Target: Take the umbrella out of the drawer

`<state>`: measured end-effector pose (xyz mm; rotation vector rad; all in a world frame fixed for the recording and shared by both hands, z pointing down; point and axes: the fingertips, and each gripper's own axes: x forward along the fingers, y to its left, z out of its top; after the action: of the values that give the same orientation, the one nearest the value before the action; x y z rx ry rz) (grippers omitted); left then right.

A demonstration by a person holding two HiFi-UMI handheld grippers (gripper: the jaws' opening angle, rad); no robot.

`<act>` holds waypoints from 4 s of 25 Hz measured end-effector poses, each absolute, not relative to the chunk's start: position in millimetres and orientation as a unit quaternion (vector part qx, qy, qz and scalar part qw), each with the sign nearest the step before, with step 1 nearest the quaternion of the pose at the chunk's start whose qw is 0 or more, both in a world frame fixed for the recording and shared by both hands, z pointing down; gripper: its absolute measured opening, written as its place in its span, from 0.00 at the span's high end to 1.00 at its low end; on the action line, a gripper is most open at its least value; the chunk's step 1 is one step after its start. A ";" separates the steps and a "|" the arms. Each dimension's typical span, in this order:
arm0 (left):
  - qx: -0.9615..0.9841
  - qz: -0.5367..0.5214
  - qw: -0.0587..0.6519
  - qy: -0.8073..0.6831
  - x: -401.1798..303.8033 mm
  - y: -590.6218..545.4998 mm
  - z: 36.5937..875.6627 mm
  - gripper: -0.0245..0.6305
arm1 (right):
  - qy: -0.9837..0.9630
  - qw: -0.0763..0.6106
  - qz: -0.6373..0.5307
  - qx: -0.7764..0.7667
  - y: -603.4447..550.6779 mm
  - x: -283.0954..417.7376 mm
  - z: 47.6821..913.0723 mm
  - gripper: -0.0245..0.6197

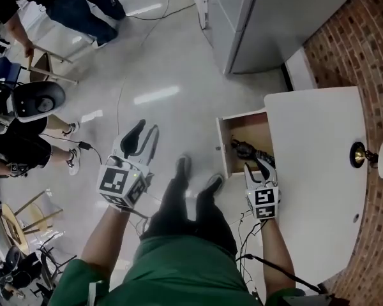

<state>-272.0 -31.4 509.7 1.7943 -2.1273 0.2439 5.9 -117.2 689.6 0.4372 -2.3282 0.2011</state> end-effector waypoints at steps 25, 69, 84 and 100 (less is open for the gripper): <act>0.664 0.142 0.276 -0.681 -284.9 -76.0 642.6 0.76 | -0.674 0.731 -0.101 -0.023 -172.7 50.4 1007.7 0.56; 0.741 0.080 0.169 -0.645 -285.5 -123.0 502.4 0.84 | -0.828 0.407 0.242 0.301 -168.3 2.8 708.8 0.67; 0.816 0.028 0.091 -0.570 -255.9 -158.8 418.0 0.82 | -0.795 0.212 0.268 0.501 -179.0 96.7 561.1 0.67; 0.830 0.053 0.097 -0.547 -156.5 -220.3 416.0 0.84 | -0.695 0.227 0.343 0.589 -221.6 283.2 616.7 0.67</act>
<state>-156.5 -220.3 416.0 2.4560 -1.6201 0.1566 283.2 -221.6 616.7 1.6238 -1.9167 0.9461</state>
